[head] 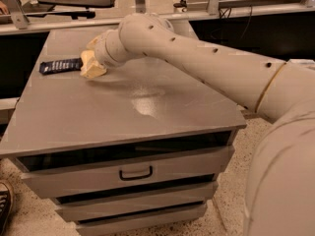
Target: Move sponge near rxbar blueberry
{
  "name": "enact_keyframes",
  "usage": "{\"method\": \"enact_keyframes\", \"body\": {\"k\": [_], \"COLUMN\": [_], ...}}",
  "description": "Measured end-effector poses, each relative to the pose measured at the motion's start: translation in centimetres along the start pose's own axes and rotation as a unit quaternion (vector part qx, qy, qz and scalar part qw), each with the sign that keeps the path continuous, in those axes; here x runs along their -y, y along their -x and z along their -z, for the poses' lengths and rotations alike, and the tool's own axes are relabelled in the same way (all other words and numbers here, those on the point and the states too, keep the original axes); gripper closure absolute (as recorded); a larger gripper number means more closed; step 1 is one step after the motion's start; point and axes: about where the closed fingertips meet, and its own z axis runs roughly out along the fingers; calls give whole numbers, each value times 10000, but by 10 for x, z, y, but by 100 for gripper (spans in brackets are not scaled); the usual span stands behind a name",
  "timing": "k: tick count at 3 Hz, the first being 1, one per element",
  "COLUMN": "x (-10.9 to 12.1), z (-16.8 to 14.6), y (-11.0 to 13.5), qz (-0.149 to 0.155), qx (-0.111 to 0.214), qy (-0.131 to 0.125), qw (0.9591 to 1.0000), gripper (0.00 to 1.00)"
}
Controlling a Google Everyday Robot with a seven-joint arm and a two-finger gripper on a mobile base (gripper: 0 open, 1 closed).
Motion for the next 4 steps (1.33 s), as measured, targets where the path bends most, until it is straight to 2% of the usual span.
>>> {"method": "enact_keyframes", "body": {"k": [1,2,3,4], "x": [1,-2,-11,-12], "z": [7,38,91,162], "y": [-1,6,14,4], "qz": [-80,-307,-685,-930], "qx": [36,309,762,1028], "qy": [-44,-63,2,15], "qw": [10000,9990,9947,9903], "gripper": [0,0,0,0]}}
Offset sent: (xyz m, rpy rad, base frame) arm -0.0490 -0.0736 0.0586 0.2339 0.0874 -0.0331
